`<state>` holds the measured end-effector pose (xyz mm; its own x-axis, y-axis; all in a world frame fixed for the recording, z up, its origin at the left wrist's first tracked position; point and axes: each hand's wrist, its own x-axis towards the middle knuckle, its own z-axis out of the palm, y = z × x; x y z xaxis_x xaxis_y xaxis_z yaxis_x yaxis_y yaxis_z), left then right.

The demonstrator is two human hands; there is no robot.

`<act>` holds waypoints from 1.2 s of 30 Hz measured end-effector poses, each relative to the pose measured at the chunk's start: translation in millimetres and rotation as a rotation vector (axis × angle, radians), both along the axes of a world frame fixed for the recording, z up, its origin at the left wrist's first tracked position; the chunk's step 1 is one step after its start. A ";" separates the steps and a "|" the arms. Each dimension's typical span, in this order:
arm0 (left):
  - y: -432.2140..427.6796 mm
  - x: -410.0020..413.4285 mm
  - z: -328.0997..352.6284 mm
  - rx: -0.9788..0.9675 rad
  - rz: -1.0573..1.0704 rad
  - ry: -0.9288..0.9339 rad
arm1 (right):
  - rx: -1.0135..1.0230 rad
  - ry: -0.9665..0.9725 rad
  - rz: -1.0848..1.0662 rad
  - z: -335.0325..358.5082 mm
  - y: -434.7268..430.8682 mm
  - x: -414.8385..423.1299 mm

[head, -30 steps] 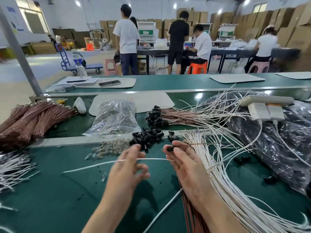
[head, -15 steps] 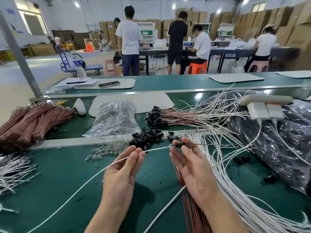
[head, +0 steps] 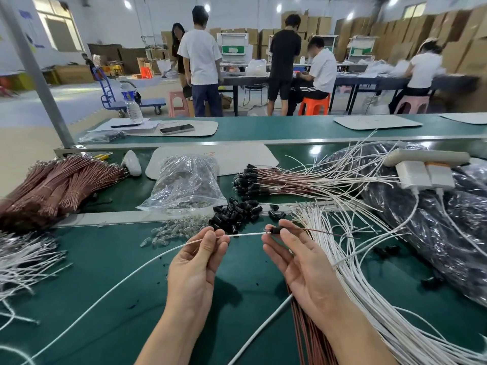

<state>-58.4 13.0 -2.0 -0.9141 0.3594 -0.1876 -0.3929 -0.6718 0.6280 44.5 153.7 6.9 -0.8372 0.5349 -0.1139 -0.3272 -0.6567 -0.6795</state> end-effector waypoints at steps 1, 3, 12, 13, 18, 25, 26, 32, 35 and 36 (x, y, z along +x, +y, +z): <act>0.2 0.1 0.1 0.001 -0.001 -0.005 | 0.012 -0.001 -0.001 -0.7 0.0 0.0; 0.3 -0.1 0.6 0.003 -0.005 -0.013 | 0.031 -0.008 -0.012 -1.4 -0.2 -0.5; -0.4 -0.2 0.8 0.011 -0.016 -0.016 | 0.057 -0.035 -0.024 -2.5 -1.0 -2.4; -0.7 -0.3 0.8 0.012 -0.016 -0.017 | 0.056 -0.036 -0.023 -2.9 -1.0 -2.8; -0.7 0.0 1.5 0.016 -0.019 -0.020 | 0.053 -0.043 -0.030 -5.5 0.0 -3.0; 0.2 0.3 2.1 -0.002 -0.037 -0.020 | 0.081 -0.057 -0.049 -7.4 0.3 -4.4; 0.0 0.5 2.0 -0.006 -0.042 -0.020 | 0.084 -0.059 -0.047 -7.5 0.0 -4.2; -0.7 0.4 1.9 -0.013 -0.056 -0.027 | 0.097 -0.064 -0.019 -6.2 -0.9 -3.7; -0.6 0.5 1.5 -0.023 -0.050 -0.026 | 0.103 -0.061 -0.002 -5.9 -1.2 -3.7; -0.6 0.5 1.3 -0.028 -0.051 -0.025 | 0.108 -0.057 0.006 -6.1 -1.6 -3.8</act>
